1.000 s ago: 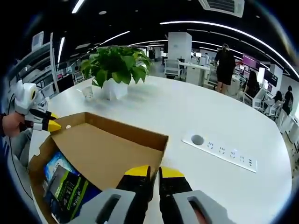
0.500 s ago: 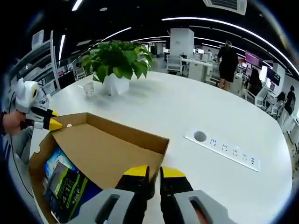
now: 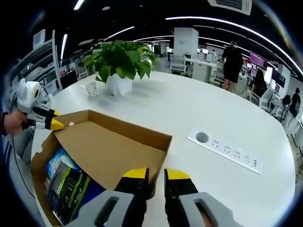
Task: Operate the shoe box by opening the lid, removing the specified soft item, and placing it in the target area until the item is outside and the box remains undamaged.
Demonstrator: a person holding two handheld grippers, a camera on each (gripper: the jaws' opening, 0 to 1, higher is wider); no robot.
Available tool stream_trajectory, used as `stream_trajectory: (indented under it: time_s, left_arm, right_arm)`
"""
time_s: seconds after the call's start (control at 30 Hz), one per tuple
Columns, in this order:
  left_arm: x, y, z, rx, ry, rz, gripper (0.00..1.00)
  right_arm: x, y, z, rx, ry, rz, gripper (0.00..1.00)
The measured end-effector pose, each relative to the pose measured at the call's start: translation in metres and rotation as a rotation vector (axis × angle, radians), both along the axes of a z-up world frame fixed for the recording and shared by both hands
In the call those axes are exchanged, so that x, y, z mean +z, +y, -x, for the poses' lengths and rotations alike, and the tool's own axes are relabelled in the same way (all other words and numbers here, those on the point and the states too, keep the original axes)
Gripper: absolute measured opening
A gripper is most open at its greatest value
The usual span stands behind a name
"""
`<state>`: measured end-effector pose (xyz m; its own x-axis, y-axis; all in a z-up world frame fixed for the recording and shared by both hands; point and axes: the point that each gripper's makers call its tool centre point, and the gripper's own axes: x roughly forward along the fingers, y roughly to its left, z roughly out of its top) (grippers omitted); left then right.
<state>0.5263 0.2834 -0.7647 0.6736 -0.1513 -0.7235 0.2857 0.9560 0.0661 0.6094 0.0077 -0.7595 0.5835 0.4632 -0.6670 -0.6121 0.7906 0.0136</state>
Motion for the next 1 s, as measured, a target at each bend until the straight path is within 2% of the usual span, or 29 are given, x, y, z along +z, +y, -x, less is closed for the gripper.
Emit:
stream_trajectory:
  time_s: [0.23,0.47,0.7,0.87,1.0]
  left_arm:
    - [0.010,0.004,0.003,0.021,-0.016,0.014,0.16]
    - [0.030,0.013,0.008,0.039,-0.062,0.015,0.18]
    - [0.048,0.018,0.023,0.053,-0.100,0.041,0.20]
    - [0.050,0.021,0.037,0.059,-0.103,0.051,0.21]
    - [0.054,0.015,0.053,0.081,-0.114,0.113,0.21]
  right_arm:
    - [0.010,-0.008,0.000,-0.008,-0.004,-0.015,0.10]
    - [0.030,-0.022,0.002,-0.028,-0.024,-0.037,0.11]
    - [0.047,-0.033,0.017,-0.037,-0.038,-0.076,0.14]
    - [0.051,-0.039,0.031,-0.058,-0.036,-0.112,0.15]
    - [0.049,-0.040,0.049,-0.059,-0.028,-0.126,0.15]
